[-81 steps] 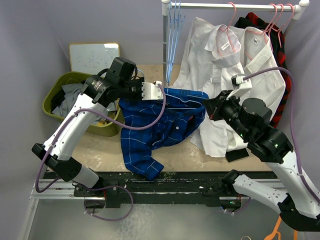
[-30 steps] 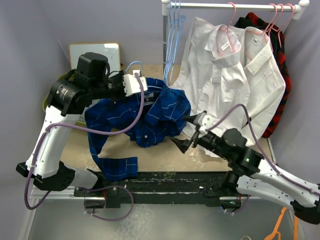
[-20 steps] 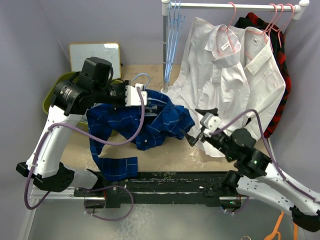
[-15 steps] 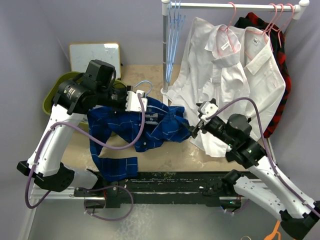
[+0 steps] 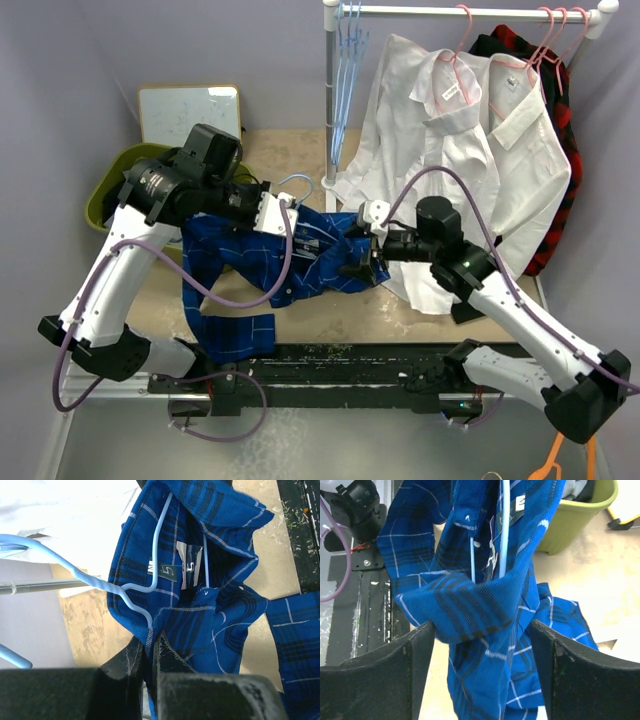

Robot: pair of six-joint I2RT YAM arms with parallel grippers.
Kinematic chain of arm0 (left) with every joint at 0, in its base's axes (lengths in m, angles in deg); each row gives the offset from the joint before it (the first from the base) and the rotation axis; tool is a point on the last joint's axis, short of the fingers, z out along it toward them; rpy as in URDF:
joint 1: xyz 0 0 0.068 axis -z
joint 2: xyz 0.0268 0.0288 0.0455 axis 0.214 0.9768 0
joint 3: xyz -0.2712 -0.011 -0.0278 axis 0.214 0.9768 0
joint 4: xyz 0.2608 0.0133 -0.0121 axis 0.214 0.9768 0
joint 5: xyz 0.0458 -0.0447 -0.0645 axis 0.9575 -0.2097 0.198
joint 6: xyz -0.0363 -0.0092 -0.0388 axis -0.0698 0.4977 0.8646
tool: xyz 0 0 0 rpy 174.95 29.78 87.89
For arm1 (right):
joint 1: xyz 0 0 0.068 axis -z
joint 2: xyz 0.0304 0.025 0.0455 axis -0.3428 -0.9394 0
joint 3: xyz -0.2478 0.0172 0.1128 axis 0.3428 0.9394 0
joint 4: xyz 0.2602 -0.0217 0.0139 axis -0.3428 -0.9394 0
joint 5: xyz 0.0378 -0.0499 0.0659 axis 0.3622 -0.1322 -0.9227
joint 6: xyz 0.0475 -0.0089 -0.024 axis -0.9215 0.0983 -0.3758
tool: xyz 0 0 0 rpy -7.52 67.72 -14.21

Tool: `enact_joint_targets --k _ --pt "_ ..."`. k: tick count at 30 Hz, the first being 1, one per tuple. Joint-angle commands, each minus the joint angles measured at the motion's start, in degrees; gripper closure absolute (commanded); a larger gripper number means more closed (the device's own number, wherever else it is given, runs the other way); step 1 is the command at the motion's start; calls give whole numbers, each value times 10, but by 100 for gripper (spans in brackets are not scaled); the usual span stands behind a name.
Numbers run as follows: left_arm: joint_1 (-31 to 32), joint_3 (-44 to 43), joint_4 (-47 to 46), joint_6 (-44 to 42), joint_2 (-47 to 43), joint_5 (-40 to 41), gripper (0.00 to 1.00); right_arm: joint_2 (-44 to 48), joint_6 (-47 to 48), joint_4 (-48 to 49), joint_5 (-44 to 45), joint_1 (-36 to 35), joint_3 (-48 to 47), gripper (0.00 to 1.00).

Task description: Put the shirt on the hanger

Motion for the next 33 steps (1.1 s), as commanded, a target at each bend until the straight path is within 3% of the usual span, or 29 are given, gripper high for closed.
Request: enact_joint_targets --k 1,4,9,12,20,33 --pt "5 0 -10 -18 1 -31 100 -46 -10 35 -49 2 -43 27" --pt "6 -3 -10 -17 5 -35 100 -73 -7 40 -55 3 -55 37" --pt "10 -6 -13 -9 11 -40 100 -96 -26 61 -56 2 -86 76" --pt "11 -6 -17 -1 16 -41 100 -107 -60 64 -60 0 -110 93" --pt "13 -8 -32 13 29 -45 100 -109 -101 88 -60 -9 -133 76" --pt "14 -24 -39 25 32 -24 100 -127 -93 61 -45 -14 -115 77"
